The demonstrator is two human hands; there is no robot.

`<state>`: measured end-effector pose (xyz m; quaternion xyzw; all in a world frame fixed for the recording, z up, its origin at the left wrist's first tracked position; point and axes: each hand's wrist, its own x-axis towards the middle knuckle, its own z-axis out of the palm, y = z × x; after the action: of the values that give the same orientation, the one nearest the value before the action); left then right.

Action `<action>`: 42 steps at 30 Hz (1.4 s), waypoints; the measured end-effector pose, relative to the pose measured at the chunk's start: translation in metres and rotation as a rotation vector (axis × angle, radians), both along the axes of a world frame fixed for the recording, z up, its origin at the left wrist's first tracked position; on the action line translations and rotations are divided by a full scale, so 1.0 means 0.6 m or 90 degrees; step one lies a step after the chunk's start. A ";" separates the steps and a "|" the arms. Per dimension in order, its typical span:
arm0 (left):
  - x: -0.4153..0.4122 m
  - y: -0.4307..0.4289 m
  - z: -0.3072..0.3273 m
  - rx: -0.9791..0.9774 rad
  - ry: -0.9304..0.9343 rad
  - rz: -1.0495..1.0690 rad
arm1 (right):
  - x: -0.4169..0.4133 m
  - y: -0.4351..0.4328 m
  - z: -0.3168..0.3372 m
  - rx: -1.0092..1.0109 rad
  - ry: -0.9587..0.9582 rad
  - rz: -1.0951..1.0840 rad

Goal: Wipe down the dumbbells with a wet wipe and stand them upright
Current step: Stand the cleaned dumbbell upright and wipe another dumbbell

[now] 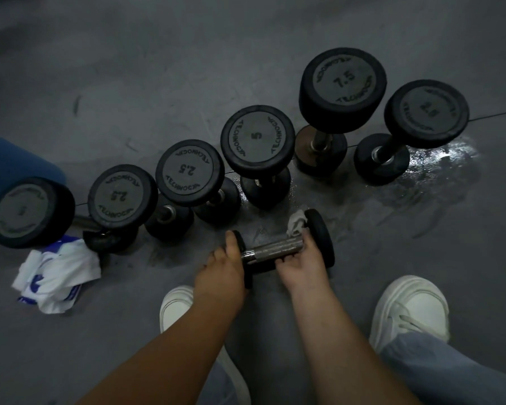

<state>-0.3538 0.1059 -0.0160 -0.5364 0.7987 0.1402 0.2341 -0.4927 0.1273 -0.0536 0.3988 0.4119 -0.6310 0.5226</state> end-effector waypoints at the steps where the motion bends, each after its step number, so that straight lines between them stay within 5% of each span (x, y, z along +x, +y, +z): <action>1: 0.000 -0.001 -0.001 -0.001 -0.002 0.000 | -0.002 -0.005 0.004 -0.009 -0.013 0.003; 32: 0.006 0.005 -0.010 -0.020 0.026 0.002 | 0.036 0.052 0.007 0.135 0.150 0.004; 37: 0.007 0.003 -0.012 -0.017 0.020 -0.002 | 0.036 0.077 -0.016 0.210 -0.015 0.000; 42: 0.008 0.001 -0.012 -0.008 0.020 0.004 | 0.014 0.052 0.009 0.109 0.004 -0.059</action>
<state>-0.3490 0.1065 -0.0231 -0.5382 0.8014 0.1442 0.2173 -0.4845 0.1585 -0.0483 0.4588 0.4469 -0.6183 0.4555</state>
